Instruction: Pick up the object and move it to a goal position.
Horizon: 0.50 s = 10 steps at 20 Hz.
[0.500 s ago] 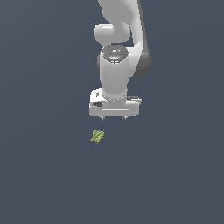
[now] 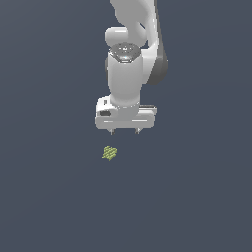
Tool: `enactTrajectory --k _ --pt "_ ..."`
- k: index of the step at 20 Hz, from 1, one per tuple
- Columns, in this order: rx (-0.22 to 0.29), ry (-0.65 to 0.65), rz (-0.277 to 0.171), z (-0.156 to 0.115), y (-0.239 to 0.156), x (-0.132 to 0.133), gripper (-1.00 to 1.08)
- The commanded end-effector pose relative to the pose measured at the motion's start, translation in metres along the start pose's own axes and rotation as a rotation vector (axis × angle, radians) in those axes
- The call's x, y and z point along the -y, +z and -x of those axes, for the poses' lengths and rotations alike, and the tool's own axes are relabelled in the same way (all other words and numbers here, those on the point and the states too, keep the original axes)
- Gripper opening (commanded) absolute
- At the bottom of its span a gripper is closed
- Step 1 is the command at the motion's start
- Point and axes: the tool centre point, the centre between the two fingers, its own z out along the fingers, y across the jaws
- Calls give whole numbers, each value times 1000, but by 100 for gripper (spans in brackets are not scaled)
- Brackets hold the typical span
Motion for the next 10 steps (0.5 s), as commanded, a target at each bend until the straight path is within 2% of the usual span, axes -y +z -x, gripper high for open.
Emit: enactTrajectory --k 1,10 --pt "-5 -3 3 0 -2 -2 100" --pt "6 40 -1 -3 20 -15 100"
